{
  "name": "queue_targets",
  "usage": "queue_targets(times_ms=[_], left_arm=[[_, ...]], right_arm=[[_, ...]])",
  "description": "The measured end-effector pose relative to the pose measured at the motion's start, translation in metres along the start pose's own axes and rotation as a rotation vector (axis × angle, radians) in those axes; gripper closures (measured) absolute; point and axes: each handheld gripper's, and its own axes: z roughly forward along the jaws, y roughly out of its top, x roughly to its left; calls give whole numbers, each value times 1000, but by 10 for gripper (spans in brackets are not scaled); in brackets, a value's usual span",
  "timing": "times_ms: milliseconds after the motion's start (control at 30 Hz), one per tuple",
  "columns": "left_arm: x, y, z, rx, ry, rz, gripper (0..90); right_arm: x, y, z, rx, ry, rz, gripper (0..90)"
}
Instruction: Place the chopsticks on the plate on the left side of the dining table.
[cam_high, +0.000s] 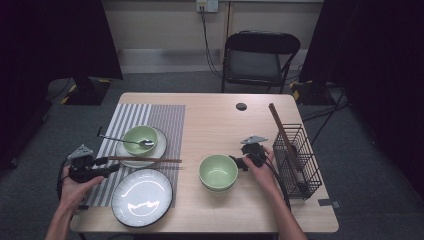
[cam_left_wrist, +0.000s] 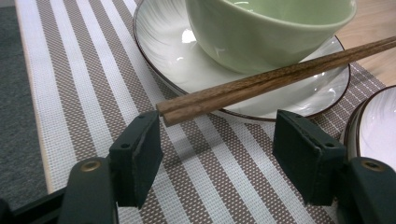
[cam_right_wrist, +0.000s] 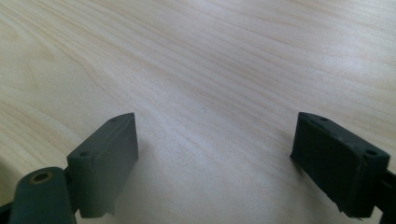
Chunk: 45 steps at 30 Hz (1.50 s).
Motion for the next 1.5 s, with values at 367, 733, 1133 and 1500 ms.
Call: queue_targets(times_ms=[367, 733, 1133, 1500], left_arm=[[-10, 5, -12, -10, 33, 3, 267], [-11, -19, -11, 74, 89, -11, 161], [-10, -26, 8, 99, 205, 27, 153], [-10, -26, 8, 99, 201, 29, 147]], right_arm=[[0, 0, 0, 0, 0, 0, 137], [0, 0, 0, -1, 0, 0, 137], [0, 0, 0, -2, 2, 0, 137], [0, 0, 0, -1, 2, 0, 137]])
